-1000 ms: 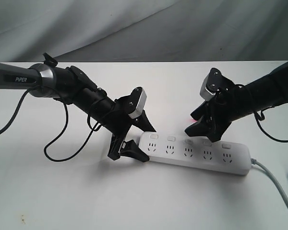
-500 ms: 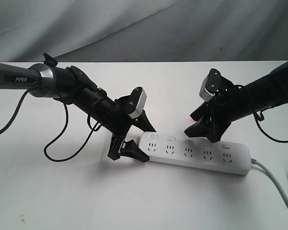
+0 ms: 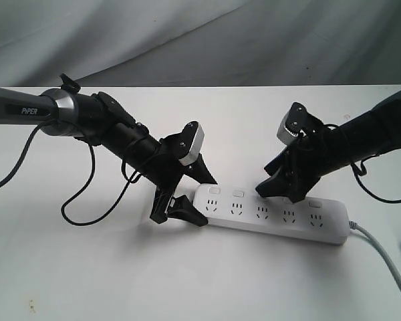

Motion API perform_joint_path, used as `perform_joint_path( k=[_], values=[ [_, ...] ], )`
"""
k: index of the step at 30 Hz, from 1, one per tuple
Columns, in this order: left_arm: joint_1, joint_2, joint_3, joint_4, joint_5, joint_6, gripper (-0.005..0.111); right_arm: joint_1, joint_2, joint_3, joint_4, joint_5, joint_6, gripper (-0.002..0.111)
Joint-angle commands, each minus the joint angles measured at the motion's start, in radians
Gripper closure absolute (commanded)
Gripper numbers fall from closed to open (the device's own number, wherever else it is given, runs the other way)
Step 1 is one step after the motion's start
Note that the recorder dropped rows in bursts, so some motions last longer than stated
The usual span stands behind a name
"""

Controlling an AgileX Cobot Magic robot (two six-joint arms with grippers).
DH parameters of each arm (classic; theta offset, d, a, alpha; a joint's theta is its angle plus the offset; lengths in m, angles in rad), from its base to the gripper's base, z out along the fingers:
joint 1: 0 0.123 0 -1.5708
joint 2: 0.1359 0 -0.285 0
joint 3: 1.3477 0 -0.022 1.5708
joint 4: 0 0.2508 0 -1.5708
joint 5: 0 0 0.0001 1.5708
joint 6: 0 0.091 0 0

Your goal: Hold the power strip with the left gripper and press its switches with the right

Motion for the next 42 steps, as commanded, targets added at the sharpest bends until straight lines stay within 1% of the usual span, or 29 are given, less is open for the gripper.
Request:
perform_joint_path(
  k=[1,10,24,32,37,39,41,42],
  values=[
    [-0.003,0.000,-0.003,-0.004,0.007,0.007,0.075,0.000,0.037,0.006,-0.057,-0.013,0.005,0.051],
    [-0.003,0.000,-0.003,-0.004,0.007,0.007,0.075,-0.002,0.053,0.012,-0.087,-0.063,0.035,0.051],
    [-0.003,0.000,-0.003,-0.004,0.007,0.007,0.075,-0.002,0.053,0.012,-0.148,-0.084,0.085,0.051],
    [-0.003,0.000,-0.003,-0.004,0.007,0.007,0.075,-0.003,0.053,0.012,-0.238,-0.126,0.158,0.051],
    [-0.003,0.000,-0.003,-0.004,0.007,0.007,0.075,-0.003,0.053,0.012,-0.254,-0.156,0.161,0.051],
    [-0.003,0.000,-0.003,-0.004,0.007,0.007,0.075,-0.003,0.053,0.012,-0.290,-0.176,0.197,0.051],
    [-0.003,0.000,-0.003,-0.004,0.007,0.007,0.075,-0.003,0.053,0.012,-0.272,-0.167,0.200,0.051],
    [-0.003,0.000,-0.003,-0.004,0.007,0.007,0.075,-0.001,0.050,0.012,-0.210,-0.146,0.153,0.051]
  ],
)
